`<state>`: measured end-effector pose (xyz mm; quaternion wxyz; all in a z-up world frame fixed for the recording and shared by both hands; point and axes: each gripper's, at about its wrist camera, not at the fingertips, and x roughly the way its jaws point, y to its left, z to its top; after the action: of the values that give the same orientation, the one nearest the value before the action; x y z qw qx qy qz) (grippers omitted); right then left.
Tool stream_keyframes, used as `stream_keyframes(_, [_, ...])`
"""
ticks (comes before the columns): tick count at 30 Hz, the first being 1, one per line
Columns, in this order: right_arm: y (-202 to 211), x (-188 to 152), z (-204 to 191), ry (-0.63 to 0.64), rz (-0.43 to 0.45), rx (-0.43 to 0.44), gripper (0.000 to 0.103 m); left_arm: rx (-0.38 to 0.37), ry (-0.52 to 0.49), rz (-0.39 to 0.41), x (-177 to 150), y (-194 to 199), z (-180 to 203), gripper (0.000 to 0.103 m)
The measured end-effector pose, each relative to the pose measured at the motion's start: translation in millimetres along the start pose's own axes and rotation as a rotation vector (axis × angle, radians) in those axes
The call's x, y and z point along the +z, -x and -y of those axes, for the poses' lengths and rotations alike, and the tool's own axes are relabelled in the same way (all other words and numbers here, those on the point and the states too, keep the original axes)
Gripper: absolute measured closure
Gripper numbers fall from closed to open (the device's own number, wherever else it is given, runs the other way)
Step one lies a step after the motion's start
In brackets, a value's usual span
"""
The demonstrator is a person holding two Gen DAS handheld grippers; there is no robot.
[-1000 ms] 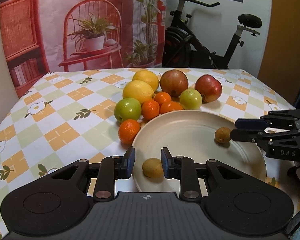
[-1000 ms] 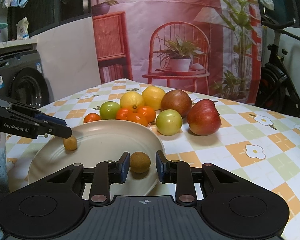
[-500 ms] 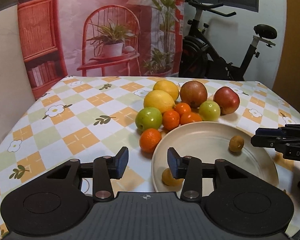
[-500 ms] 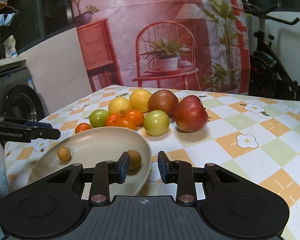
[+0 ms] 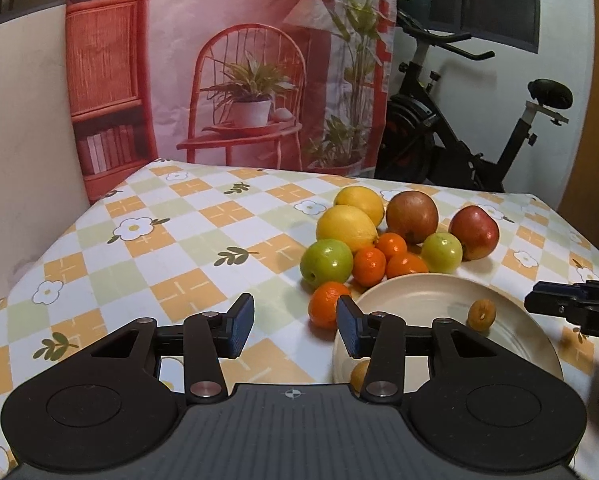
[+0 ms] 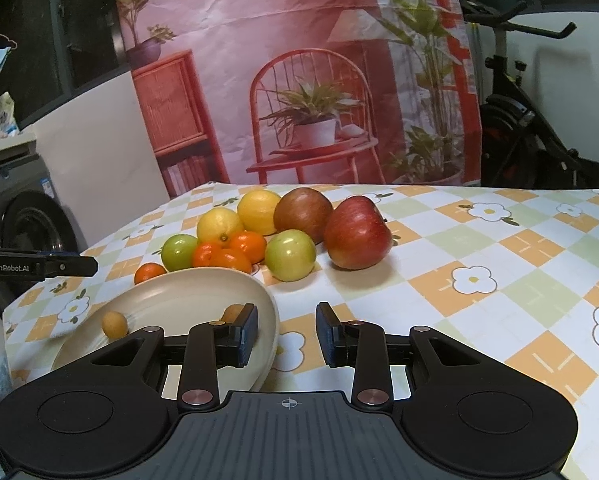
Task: Organize fruits
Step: 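Grasp the green apple with the right gripper while the left gripper approaches a tangerine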
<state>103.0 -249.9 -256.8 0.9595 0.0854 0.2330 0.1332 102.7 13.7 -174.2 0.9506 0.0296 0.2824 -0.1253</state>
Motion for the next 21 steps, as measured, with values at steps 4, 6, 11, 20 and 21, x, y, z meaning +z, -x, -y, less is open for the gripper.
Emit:
stream_keyframes(4, [-1.0, 0.2, -0.8, 0.003, -0.003, 0.0, 0.072, 0.01, -0.002, -0.006, -0.5, -0.8, -1.8, 0.055])
stream_keyframes(6, [-1.1, -0.1, -0.8, 0.0, -0.003, -0.001, 0.072, 0.013, -0.002, -0.004, 0.0, -1.0, -1.7, 0.055])
stream_keyframes(11, [-1.8, -0.4, -1.5, 0.004, -0.004, -0.001, 0.072, 0.013, -0.003, -0.001, 0.5, 0.4, -1.3, 0.055])
stream_keyframes(20, [-2.6, -0.5, -1.8, 0.003, -0.004, -0.002, 0.072, 0.009, 0.01, 0.019, 3.9, 1.9, -3.9, 0.055])
stream_keyframes(21, [-3.2, -1.2, -1.9, 0.003, -0.005, -0.004, 0.072, 0.006, 0.011, 0.021, 5.4, 1.9, -4.5, 0.055])
